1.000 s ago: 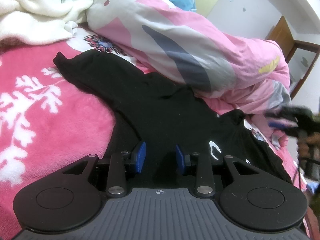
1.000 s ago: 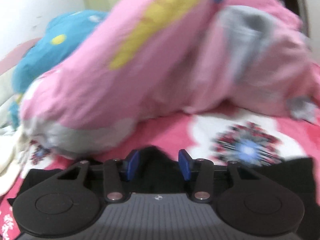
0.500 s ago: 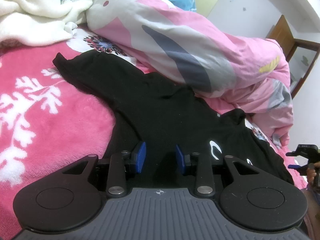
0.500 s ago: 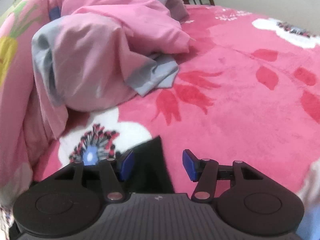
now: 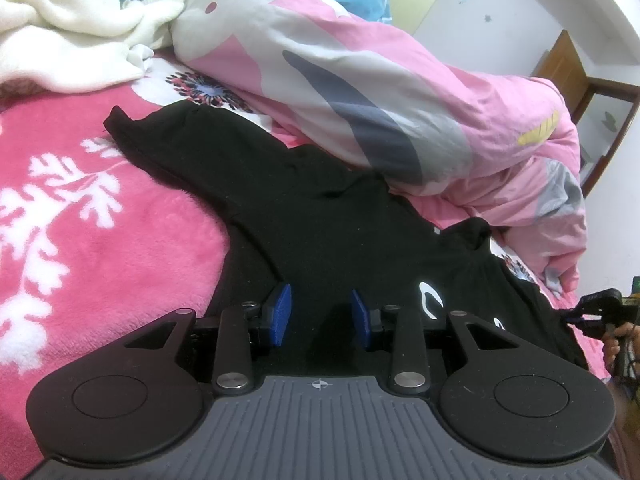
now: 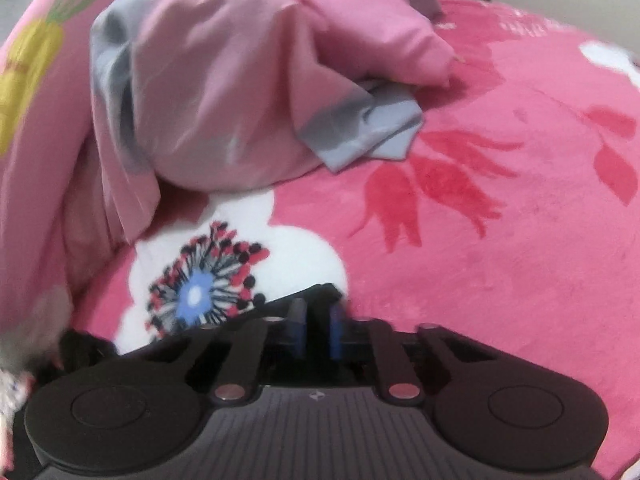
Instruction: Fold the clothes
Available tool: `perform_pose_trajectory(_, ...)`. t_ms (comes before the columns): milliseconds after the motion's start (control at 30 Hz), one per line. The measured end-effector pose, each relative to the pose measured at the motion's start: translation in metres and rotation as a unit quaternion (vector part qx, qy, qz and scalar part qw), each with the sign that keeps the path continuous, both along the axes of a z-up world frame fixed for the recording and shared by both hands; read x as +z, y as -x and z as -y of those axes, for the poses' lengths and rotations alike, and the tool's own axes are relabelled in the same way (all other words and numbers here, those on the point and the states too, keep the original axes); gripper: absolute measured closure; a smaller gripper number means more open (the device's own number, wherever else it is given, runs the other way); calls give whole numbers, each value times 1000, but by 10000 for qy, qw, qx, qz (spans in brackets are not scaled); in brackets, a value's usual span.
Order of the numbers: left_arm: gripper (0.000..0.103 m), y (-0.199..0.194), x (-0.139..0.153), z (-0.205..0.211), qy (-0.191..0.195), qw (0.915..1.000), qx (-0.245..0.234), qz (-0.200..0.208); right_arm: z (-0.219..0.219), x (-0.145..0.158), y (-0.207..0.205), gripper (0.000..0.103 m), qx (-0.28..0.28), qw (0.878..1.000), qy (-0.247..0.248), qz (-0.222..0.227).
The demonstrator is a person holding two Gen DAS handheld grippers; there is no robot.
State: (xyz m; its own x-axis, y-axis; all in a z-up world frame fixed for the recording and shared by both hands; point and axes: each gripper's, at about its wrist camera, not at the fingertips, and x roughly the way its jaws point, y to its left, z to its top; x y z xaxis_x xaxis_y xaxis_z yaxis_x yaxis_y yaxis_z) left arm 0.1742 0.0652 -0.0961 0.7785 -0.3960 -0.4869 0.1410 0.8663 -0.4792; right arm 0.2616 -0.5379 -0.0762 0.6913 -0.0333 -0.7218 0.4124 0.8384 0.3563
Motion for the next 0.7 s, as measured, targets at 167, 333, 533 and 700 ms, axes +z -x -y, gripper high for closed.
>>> perform_pose_trajectory(167, 70, 0, 0, 0, 17, 10000, -1, 2, 0, 9, 3, 100, -336, 9968, 719, 41)
perform_pose_trajectory(333, 70, 0, 0, 0, 22, 10000, -14, 0, 4, 16, 6, 100, -696, 9887, 1326, 26)
perform_pose_trajectory(533, 70, 0, 0, 0, 22, 10000, -13, 2, 15, 0, -2, 100, -880, 9869, 1334, -238)
perform_pose_trajectory(700, 70, 0, 0, 0, 23, 10000, -12, 0, 28, -1, -1, 77, -971, 9907, 926, -232)
